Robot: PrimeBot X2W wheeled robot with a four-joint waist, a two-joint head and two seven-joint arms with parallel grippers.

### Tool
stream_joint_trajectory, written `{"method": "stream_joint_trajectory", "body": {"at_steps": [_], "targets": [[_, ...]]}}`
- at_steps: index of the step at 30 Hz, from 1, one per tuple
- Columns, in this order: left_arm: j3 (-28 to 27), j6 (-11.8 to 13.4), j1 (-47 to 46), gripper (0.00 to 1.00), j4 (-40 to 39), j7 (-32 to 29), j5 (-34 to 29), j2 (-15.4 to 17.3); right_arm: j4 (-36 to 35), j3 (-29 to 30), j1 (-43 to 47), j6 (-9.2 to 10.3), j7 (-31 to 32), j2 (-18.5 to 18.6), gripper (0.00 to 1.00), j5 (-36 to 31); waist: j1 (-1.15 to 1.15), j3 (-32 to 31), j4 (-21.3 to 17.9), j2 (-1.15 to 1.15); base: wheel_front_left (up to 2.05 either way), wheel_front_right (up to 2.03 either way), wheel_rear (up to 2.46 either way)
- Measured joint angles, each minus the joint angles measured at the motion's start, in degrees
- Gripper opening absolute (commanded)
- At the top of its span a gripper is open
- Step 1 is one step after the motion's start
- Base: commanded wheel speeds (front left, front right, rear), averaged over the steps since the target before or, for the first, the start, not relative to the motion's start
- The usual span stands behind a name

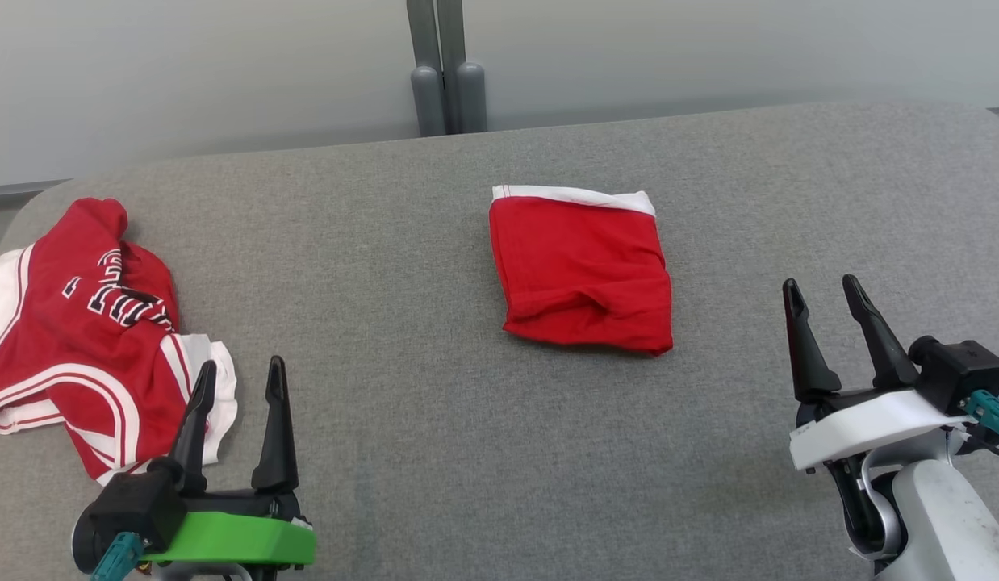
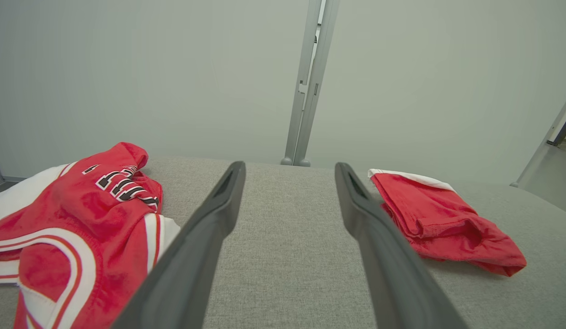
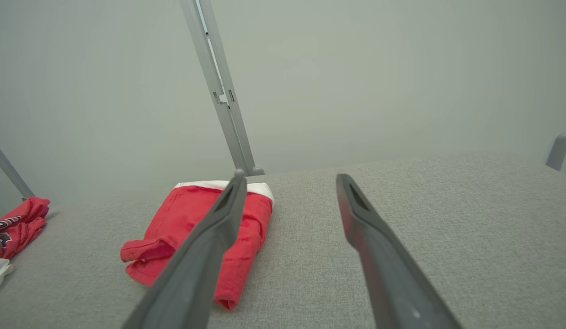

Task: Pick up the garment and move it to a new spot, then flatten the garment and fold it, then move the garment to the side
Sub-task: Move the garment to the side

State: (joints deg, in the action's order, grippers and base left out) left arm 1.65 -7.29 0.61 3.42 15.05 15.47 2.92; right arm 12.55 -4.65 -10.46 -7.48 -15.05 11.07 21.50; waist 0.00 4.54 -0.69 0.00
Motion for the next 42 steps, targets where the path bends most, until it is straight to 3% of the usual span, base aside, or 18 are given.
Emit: {"method": "stream_joint_trajectory", "body": {"at_steps": [6,11,22,32,36,37,39,42], "targets": [[0.42,-0.01,-0.13,1.00,-0.27,0.00,0.01,-0.02,2.16,0.47,-0.43,0.00,-0.01,0.12,1.00,-1.08,0.00,0.53,0.46,0.00,0.00,0.00,0.00],[1.86,-0.01,-1.54,1.00,-0.25,0.00,0.14,-0.05,8.34,-3.07,-5.68,0.00,1.99,0.97,1.00,0.41,0.00,1.81,1.55,0.00,0.00,0.00,0.00],[4.78,0.27,-3.73,1.00,0.43,0.00,2.01,-0.05,21.76,-8.26,-22.16,0.00,18.40,3.99,1.00,12.25,0.00,4.52,6.39,0.00,0.00,0.00,0.00],[6.17,0.81,-4.56,1.00,0.55,0.00,2.90,-0.05,31.98,-10.09,-27.44,0.00,34.19,6.16,1.00,21.98,0.00,6.77,11.62,0.00,0.00,0.00,0.00],[6.37,1.03,-4.59,1.00,0.68,0.00,3.04,-0.05,33.33,-11.39,-27.53,0.00,34.76,6.98,1.00,23.60,0.00,7.36,12.94,0.00,0.00,0.00,0.00],[6.36,1.10,-4.59,1.00,0.70,0.00,3.08,-0.05,33.53,-11.61,-27.60,0.00,34.57,7.05,0.75,23.86,0.00,7.43,13.11,0.00,0.00,0.00,0.00],[6.32,1.21,-4.60,1.00,0.76,0.00,3.08,-0.05,33.57,-12.46,-27.77,0.00,33.16,7.12,0.00,24.32,0.00,7.47,13.21,0.00,0.00,0.00,0.00],[5.92,1.22,-4.62,1.00,0.79,0.00,3.01,-0.05,33.51,-14.38,-27.83,0.00,30.93,7.70,0.00,24.28,0.00,7.21,12.74,0.00,0.00,0.00,0.00]]}}
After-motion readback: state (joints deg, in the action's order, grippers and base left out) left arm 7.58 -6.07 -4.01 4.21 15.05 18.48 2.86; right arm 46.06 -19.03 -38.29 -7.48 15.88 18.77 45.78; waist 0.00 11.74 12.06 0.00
